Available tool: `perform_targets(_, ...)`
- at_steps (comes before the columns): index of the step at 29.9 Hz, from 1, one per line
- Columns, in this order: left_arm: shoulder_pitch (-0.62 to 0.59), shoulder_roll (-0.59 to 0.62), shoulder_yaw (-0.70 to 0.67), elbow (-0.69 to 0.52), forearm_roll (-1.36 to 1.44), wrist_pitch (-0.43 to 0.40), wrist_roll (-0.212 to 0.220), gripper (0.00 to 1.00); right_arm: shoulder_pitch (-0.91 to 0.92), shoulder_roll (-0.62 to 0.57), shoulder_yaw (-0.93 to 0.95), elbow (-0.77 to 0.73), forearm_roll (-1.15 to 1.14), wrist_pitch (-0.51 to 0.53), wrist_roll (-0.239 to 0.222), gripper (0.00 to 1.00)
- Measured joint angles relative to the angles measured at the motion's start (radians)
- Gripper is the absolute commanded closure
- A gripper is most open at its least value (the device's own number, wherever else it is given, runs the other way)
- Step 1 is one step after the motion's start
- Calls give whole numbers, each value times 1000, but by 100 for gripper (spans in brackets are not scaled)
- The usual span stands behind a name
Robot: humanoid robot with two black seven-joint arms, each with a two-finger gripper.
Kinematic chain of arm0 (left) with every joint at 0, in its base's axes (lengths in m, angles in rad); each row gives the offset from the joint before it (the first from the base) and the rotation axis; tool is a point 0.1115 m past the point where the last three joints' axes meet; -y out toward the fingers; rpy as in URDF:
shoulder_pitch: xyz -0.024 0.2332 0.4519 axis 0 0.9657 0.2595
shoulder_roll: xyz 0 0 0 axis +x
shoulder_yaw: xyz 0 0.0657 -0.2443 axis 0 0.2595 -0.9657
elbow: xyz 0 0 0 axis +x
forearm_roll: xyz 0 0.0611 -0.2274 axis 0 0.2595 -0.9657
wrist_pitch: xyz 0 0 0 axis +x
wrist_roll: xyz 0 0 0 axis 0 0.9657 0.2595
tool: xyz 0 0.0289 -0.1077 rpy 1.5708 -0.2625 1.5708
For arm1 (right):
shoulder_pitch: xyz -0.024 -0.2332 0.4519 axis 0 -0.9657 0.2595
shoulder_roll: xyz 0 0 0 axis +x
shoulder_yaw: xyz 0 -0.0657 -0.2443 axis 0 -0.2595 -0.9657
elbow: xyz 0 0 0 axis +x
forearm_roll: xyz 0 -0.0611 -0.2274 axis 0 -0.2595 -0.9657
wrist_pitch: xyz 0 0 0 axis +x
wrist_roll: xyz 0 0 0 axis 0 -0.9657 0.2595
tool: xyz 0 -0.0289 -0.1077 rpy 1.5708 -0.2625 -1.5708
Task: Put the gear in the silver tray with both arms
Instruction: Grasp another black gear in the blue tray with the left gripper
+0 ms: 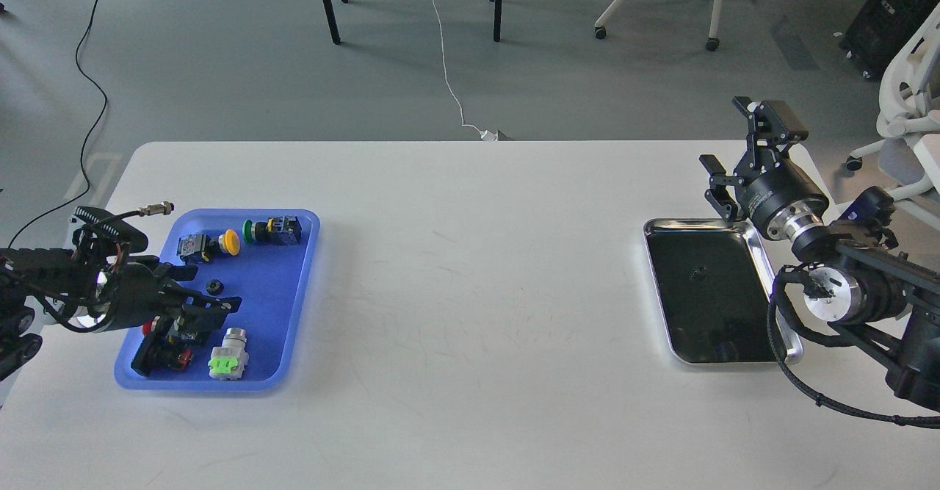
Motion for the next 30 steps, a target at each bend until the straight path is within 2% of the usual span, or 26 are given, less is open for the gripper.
perform_targets(8, -71, -34, 78, 70, -4, -2, 0, 14, 0, -2, 0, 0, 0, 1, 0, 3)
perform_targets(15, -83, -58, 97, 105, -4, -2, 0, 25, -1, -2, 1, 0, 0, 1, 0, 3)
perform_targets(17, -84, -64, 97, 113, -4, -2, 0, 35, -1, -3, 1, 0, 0, 1, 0, 3)
perform_targets(21, -84, -71, 98, 119, -3, -2, 0, 47, -2, -3, 1, 0, 0, 1, 0, 3)
perform_targets(25, -84, -72, 98, 120, -1, -2, 0, 71, -2, -2, 1, 1, 0, 1, 0, 3)
perform_targets(30, -87, -73, 104, 119, 1, -2, 0, 79, -2, -2, 0, 5, 0, 1, 0, 3)
